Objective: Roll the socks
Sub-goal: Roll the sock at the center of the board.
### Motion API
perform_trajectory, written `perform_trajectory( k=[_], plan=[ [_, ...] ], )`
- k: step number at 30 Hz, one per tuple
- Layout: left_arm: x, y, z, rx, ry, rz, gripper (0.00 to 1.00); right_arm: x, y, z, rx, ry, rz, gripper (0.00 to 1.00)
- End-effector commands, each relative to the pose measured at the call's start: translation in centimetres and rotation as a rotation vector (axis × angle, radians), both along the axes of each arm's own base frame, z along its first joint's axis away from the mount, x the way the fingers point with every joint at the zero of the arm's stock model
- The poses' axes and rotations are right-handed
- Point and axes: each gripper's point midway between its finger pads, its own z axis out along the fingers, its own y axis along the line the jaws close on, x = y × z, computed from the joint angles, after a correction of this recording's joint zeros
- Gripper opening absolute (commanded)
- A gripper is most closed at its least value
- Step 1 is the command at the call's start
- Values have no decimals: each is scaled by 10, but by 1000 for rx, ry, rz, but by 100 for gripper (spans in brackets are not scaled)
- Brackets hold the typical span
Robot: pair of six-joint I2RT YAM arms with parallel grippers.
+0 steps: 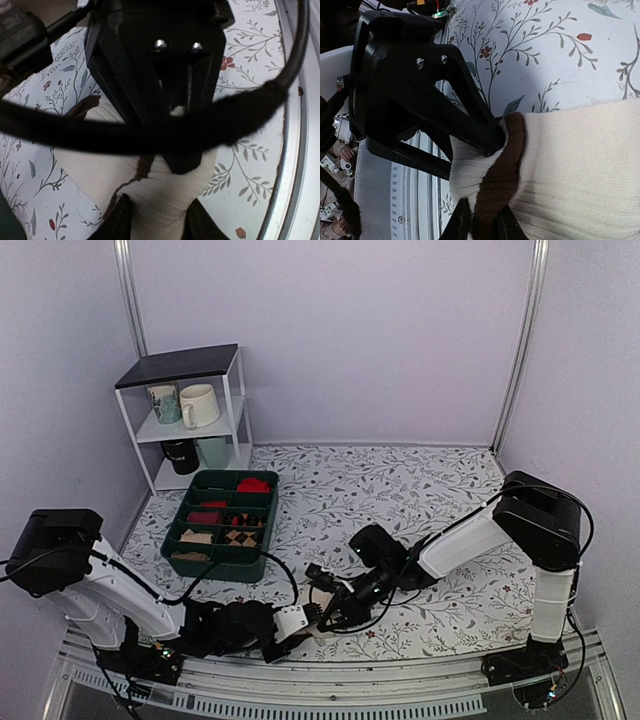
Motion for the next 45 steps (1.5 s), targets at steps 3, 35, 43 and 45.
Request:
perform_trajectory(
  k=[3,35,43,45],
  plan=[
    [-10,20,-43,153,94,27,35,-29,-43,-51,-229,66,21,14],
    [-20,-3,26,-103,-103,-126,56,-31,-54,-55,-241,30,101,15],
    [-16,1,47,-170,-149,-105,55,-32,-55,-57,-243,38,98,15],
    [-16,3,49,-175,-152,-112,56,-33,-55,-57,-242,40,100,15]
  ],
)
